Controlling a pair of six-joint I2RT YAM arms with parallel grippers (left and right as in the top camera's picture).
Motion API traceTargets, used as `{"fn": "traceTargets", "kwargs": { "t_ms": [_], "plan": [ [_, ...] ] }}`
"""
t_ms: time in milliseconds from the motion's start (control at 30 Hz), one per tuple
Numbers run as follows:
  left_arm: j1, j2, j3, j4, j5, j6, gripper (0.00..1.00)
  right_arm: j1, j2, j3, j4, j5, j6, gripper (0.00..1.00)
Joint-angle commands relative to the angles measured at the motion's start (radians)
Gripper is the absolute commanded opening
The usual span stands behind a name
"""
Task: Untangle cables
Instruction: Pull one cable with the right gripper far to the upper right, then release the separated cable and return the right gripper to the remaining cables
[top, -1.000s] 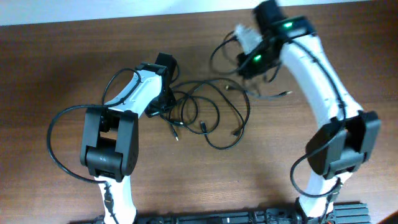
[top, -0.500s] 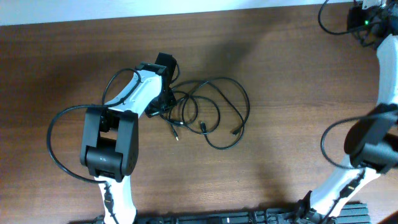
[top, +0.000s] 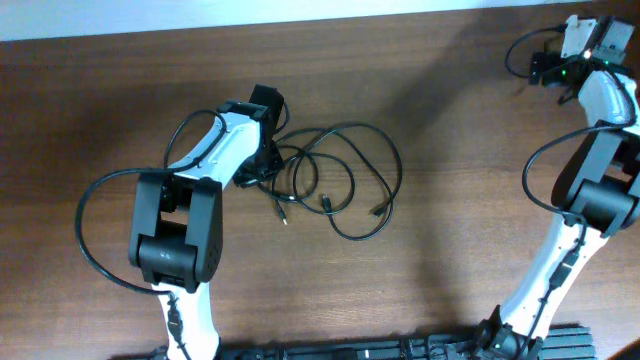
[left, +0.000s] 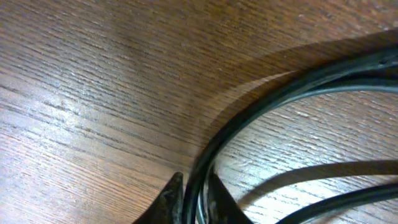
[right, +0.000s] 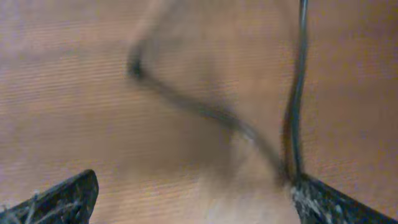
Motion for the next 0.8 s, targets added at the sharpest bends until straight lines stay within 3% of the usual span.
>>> {"fn": "traceTargets", "kwargs": {
  "t_ms": [0,100,167,233,333,467,533,633,667,767],
  "plan": [
    [0.002,0.013,0.019,0.002,0.0,-0.006,0.18,0.002,-0.153,0.05,-0.167,-0.037,0.102,0.99],
    [0.001,0.013,0.019,0.002,0.001,-0.006,0.17,0.012,-0.239,0.051,-0.389,-0.09,0.226,0.99],
    [0.001,0.013,0.019,0.002,0.001,-0.006,0.18,0.047,-0.278,0.051,-0.573,-0.34,0.227,0.99],
    [0.002,0.013,0.019,0.011,0.004,-0.006,0.19,0.101,-0.277,0.044,-0.722,-0.462,0.227,0.99],
    [0.001,0.013,0.019,0.017,0.004,-0.006,0.25,0.267,-0.277,-0.024,-0.838,-0.451,0.216,0.99],
    [0.002,0.013,0.019,0.016,0.004,-0.006,0.38,0.49,-0.277,-0.132,-0.785,-0.423,0.216,0.98],
    [0.002,0.013,0.019,0.016,0.004,-0.006,0.59,0.599,-0.277,-0.183,-0.691,-0.31,0.216,0.99],
    [0.001,0.013,0.019,0.016,0.004,-0.006,0.82,0.73,-0.277,-0.249,-0.545,-0.05,0.215,0.99],
    [0.001,0.013,0.019,0.016,0.004,-0.006,0.91,0.767,-0.277,-0.274,-0.486,0.018,0.181,0.98],
    [0.002,0.013,0.019,0.017,0.004,-0.006,0.99,0.837,-0.277,-0.347,-0.364,0.067,-0.07,0.99]
  ]
}}
